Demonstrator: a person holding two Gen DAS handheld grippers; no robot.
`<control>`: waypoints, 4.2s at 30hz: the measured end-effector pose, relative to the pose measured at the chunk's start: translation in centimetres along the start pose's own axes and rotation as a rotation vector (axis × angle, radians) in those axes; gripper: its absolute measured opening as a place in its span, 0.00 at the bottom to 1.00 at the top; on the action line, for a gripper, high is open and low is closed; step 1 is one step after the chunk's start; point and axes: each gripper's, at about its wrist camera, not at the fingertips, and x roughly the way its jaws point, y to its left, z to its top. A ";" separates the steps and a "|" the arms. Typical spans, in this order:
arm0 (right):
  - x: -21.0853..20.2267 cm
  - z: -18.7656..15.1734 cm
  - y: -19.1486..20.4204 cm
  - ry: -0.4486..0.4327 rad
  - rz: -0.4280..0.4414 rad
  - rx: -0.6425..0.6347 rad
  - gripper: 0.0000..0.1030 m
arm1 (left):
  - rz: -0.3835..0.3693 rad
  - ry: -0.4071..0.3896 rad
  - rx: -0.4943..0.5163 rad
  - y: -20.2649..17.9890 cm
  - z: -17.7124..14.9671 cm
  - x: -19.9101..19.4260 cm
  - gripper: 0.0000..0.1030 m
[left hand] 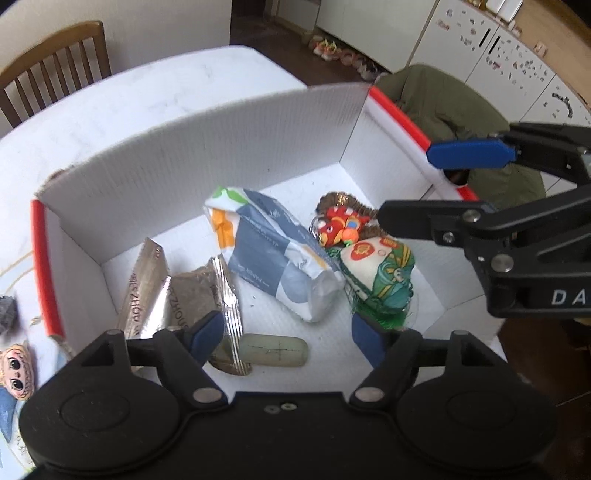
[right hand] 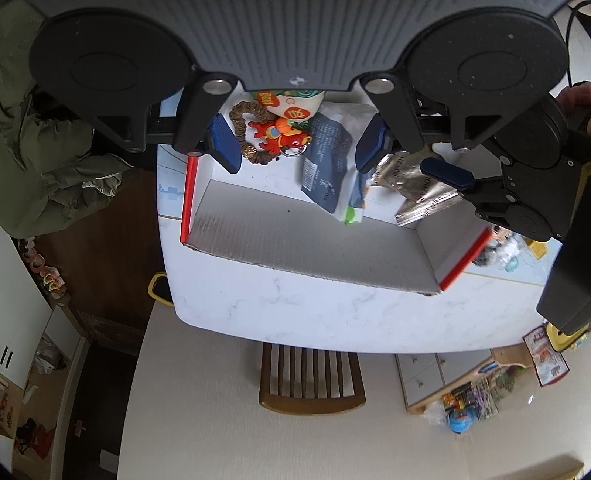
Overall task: Organize objects
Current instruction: 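Open both grippers to drop the soap bar and keychain in the box, then withdraw both grippers from the box back over the mat, then grasp the yellow box with the left gripper while the right grasps the green battery, then carry the yellow box and green battery with both grippers into the shoebox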
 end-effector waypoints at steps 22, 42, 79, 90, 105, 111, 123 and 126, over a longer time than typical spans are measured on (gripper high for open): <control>-6.7 1.2 9.8 -0.173 0.118 0.041 0.80 | 0.045 -0.295 -0.051 5.0 -5.4 -12.9 0.93; -2.4 1.2 23.5 -0.137 0.114 0.078 0.81 | 0.145 -0.357 -0.128 18.6 -11.8 -16.9 1.00; 12.4 -2.8 35.3 0.187 0.004 0.009 0.77 | 0.254 -0.265 -0.197 32.2 -15.7 -8.2 0.99; 13.6 -2.8 36.5 0.204 0.000 -0.053 0.49 | 0.255 -0.257 -0.156 32.4 -15.9 -7.1 0.83; 13.4 -2.7 37.1 0.207 0.015 -0.085 0.16 | 0.255 -0.266 -0.151 31.7 -16.0 -7.3 0.67; 12.5 -2.6 36.2 0.195 0.027 -0.052 0.15 | 0.237 -0.265 -0.176 31.4 -16.5 -8.2 0.67; 7.2 -1.6 32.4 0.125 0.083 0.055 0.15 | 0.178 -0.279 -0.192 27.9 -16.8 -11.9 0.67; 5.6 -1.3 31.0 0.103 0.098 0.077 0.15 | 0.165 -0.273 -0.187 26.4 -16.4 -12.9 0.67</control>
